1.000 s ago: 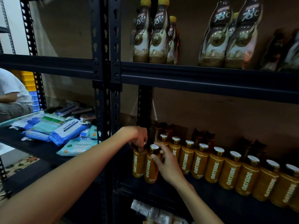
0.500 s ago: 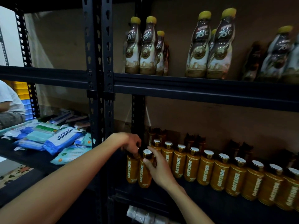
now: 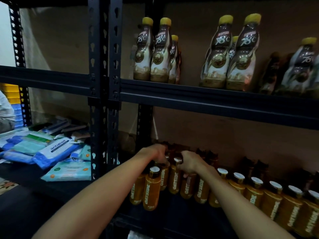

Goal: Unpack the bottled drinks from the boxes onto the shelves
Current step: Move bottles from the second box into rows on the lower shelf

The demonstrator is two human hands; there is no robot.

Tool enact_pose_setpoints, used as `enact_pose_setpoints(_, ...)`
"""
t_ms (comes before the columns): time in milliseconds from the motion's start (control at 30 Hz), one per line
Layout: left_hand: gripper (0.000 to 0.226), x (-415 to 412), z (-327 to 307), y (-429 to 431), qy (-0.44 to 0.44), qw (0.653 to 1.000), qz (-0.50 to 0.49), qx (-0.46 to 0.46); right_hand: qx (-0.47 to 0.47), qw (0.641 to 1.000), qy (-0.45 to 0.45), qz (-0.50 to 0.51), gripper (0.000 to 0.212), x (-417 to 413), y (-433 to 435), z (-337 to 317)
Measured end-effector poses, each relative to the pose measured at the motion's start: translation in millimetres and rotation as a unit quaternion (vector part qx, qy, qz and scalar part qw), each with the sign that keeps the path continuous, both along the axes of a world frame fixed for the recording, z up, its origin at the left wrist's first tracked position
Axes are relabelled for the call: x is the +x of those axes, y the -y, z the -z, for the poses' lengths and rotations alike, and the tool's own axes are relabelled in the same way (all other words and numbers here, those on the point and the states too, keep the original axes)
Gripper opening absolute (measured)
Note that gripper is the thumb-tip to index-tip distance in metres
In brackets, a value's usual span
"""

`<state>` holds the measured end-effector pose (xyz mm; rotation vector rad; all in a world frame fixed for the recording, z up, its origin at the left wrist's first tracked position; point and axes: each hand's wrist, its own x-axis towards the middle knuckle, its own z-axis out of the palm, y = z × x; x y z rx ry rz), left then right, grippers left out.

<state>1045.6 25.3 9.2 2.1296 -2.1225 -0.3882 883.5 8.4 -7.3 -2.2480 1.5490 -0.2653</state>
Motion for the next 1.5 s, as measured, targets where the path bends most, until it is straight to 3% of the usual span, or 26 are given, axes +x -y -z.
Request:
enact_pose_setpoints(200, 0.058, 5, 16, 16, 0.003, 1.000, -0.021, 0.016, 0.018, 0.997, -0.068, -0.021, 0.027, 12, 20, 1)
enact_pose_setpoints(400, 0.064, 23, 10, 25, 0.022, 0.997, -0.038, 0.057, 0.023, 0.999, -0.017, -0.023, 0.022, 22, 25, 10)
enact_pose_setpoints(567, 0.066, 42, 7, 26, 0.032, 0.995, -0.069, 0.062, 0.004, 0.999, 0.033, -0.008, 0.035, 40, 34, 29)
enact_pose_setpoints(867, 0.067, 50, 12, 29, 0.039, 0.995, -0.075, 0.047, 0.015, 0.999, 0.046, -0.013, 0.038, 46, 40, 35)
enact_pose_setpoints(1167, 0.044, 45, 6, 15, 0.035, 0.997, -0.037, 0.057, 0.015, 0.998, 0.053, -0.034, 0.040, 41, 25, 28)
enact_pose_setpoints(1333, 0.046, 18, -14, 1, 0.037, 0.999, -0.016, -0.007, -0.050, 0.994, 0.095, -0.005, 0.043, 21, 13, 12)
enact_pose_setpoints(1433, 0.050, -12, -20, -2, 0.021, 0.998, 0.016, -0.065, -0.057, 0.995, 0.076, 0.039, 0.036, -11, 6, -6)
enact_pose_setpoints(1500, 0.047, -34, -19, 4, 0.010, 0.999, 0.019, -0.050, -0.057, 0.995, 0.051, 0.069, 0.036, -36, 0, -17)
